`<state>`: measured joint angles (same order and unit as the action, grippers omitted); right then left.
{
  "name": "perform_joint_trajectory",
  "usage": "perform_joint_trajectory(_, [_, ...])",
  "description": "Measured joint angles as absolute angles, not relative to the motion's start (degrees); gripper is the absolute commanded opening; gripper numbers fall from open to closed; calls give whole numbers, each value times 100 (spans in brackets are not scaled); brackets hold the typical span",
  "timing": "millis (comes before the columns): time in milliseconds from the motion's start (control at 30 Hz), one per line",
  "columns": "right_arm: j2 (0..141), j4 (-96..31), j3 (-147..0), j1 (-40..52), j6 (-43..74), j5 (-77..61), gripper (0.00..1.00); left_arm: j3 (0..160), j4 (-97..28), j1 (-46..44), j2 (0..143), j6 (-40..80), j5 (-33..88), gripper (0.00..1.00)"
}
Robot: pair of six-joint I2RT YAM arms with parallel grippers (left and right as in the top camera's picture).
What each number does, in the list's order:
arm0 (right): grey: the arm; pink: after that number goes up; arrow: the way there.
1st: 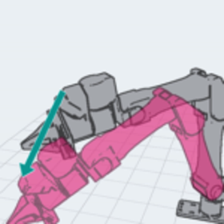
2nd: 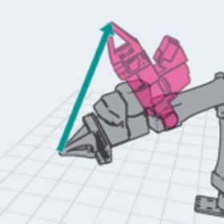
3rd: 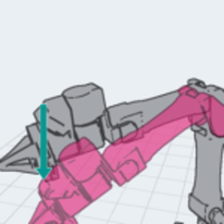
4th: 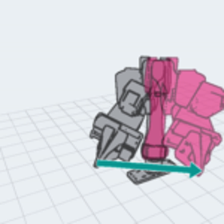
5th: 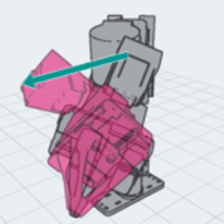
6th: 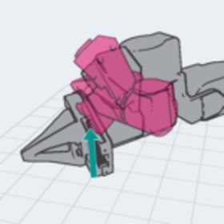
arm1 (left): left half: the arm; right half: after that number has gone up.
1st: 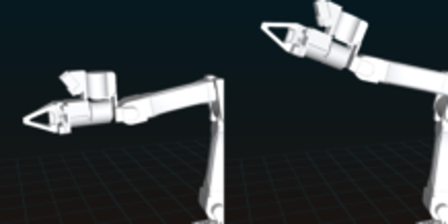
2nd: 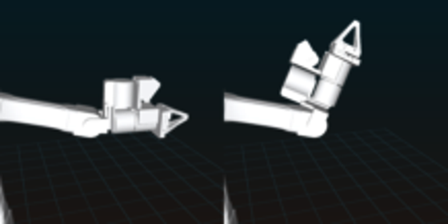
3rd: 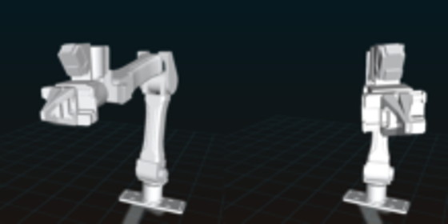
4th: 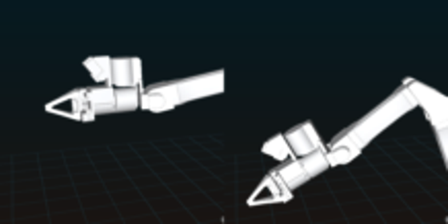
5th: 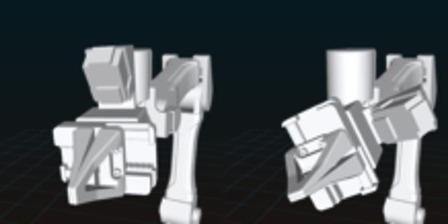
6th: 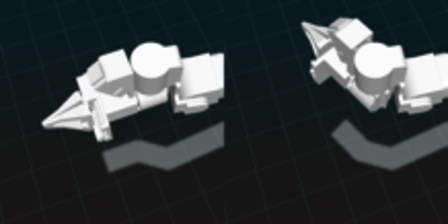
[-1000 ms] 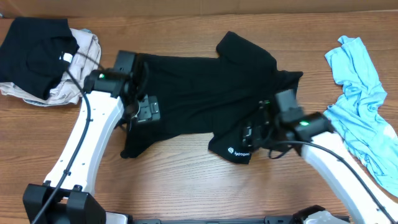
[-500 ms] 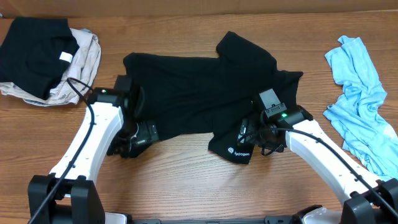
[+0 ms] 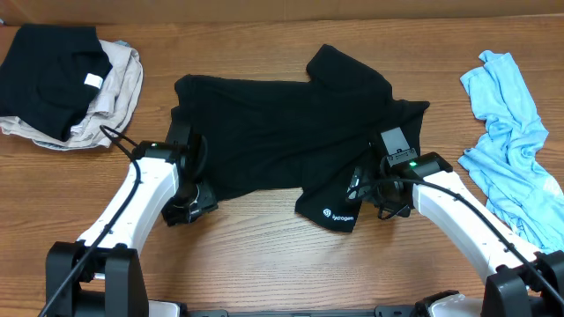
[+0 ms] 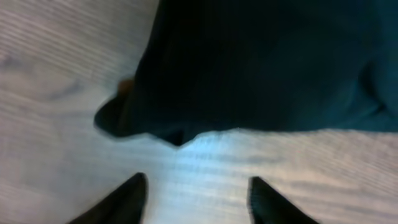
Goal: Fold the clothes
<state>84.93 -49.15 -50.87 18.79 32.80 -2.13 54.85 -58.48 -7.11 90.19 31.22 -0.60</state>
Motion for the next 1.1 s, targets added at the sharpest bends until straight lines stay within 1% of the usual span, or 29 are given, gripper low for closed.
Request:
perform_joint_trajectory(267, [8493,-4812,-5087,1879,3282,-213,88,4788,-4945,-711,9021,3142,-217,51])
perform_joint_trajectory(467, [8493,-4814,-5087,1879,3280,-213,88,4718,-4650,-711,9024,2877,-930,45])
perform_joint_trajectory(633, [8493,-4812,-5087,1879,3277,-211,88,4718,-4217,-711,9024,2596,-1253,39])
perform_joint_trajectory(700, [8493,-4816,-5087,1879,3277,-211,88,4718,-4062,-711,9024,2506,-1264,39])
perform_joint_trajectory(733, [8493,-4816,-5087,1879,3280,-211,88,4718,-4014,-711,9024,2460,-1253,41])
perform_joint_trajectory(800, [8493,-4816,-5087,1879,3277,-211,88,4718,-3913,-711,9024,2324,-1192,41])
perform_joint_trajectory(967, [8493,-4814,-5087,1879,3277,-211,88,4718,-3916,-714,9024,1841,-827,41])
perform_joint_trajectory(1033, [8493,-4821,-5087,1879,3277,-211,88,4718,-4007,-714,9024,1653,-703,38])
perform_joint_trajectory(1100, [8493,-4816,-5087,1879,3280,-211,88,4718,-4110,-711,9024,1520,-633,31])
